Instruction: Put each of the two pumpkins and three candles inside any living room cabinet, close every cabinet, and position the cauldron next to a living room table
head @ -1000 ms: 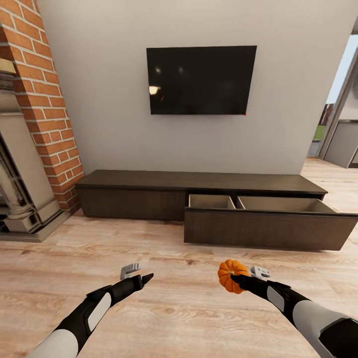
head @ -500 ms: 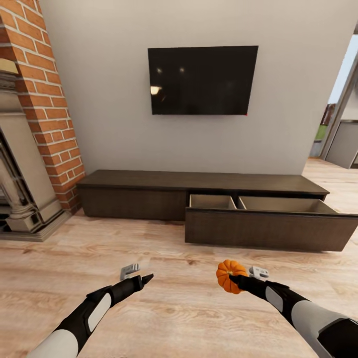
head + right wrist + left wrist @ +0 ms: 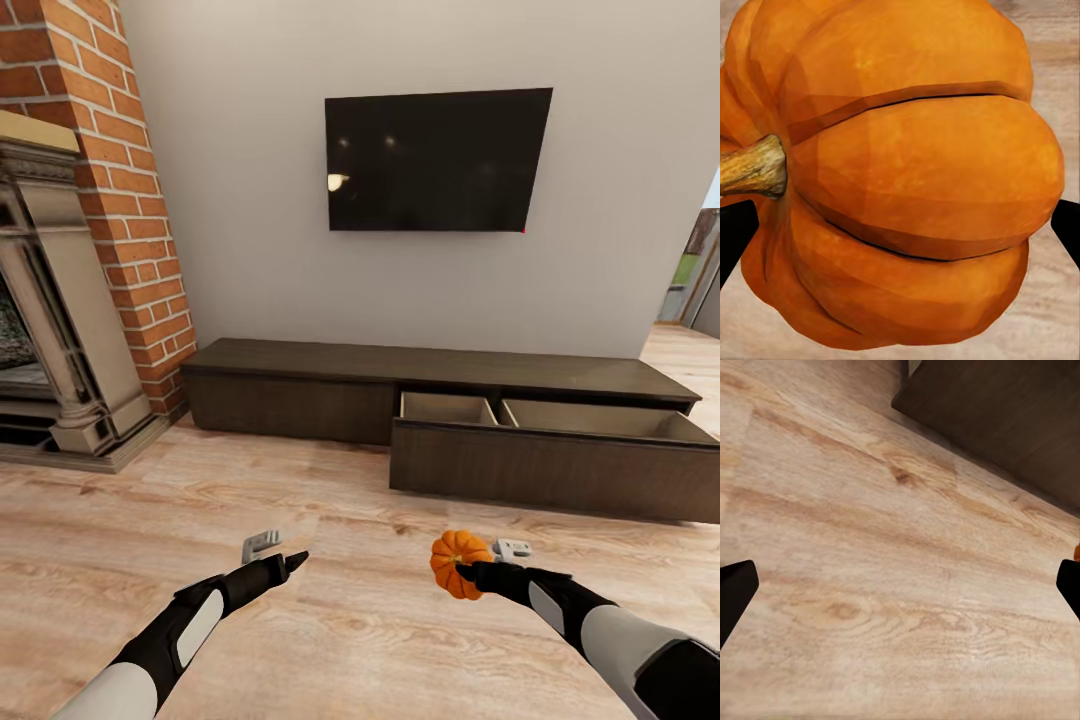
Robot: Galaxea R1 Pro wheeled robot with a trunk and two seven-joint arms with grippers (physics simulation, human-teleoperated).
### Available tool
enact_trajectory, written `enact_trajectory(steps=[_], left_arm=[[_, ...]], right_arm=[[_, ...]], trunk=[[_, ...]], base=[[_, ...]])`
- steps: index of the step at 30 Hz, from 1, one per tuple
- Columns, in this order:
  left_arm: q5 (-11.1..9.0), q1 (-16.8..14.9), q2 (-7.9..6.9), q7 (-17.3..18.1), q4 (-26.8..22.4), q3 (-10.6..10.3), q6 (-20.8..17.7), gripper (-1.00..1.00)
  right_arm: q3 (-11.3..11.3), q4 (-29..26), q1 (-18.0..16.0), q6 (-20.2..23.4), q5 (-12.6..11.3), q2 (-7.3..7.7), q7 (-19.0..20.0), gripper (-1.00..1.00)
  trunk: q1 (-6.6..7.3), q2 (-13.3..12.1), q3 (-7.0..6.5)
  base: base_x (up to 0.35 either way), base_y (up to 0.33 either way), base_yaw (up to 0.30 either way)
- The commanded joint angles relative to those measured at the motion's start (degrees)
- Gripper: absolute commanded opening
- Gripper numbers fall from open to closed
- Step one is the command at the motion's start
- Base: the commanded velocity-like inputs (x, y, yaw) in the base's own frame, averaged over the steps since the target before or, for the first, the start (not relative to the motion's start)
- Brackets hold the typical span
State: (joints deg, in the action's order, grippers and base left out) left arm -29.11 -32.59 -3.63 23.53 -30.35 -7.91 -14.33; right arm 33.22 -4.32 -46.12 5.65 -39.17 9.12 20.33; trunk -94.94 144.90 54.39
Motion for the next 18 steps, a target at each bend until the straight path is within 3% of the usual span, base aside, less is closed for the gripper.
enact_trajectory(steps=[1,9,14,18], left_arm=[[-0.6,0.0,-0.06,-0.1,-0.1,-0.3,-0.3,1.0],[-0.6,0.0,-0.13,0.2,-0.1,0.0,-0.3,1.0],[-0.6,0.0,-0.12,0.4,-0.1,2.6,-0.4,1.0],[-0.6,0.0,-0.14,0.5,-0.1,3.3,-0.4,1.0]], right_arm=[[0.3,-0.1,0.0,0.3,-0.5,0.0,0.0,-1.0],[0.6,-0.1,0.0,-0.3,-0.1,-0.67,-0.5,-1.0],[0.6,-0.1,0.0,-0.3,-0.1,-0.68,-0.6,-1.0],[0.6,-0.1,0.0,-0.3,-0.1,-0.69,-0.6,-1.0]], trunk=[[0.01,0.0,0.06],[0.01,0.0,0.06],[0.01,0.0,0.06],[0.01,0.0,0.06]], base=[[0.0,0.0,0.038],[0.0,0.0,0.233],[0.0,0.0,0.288],[0.0,0.0,0.29]])
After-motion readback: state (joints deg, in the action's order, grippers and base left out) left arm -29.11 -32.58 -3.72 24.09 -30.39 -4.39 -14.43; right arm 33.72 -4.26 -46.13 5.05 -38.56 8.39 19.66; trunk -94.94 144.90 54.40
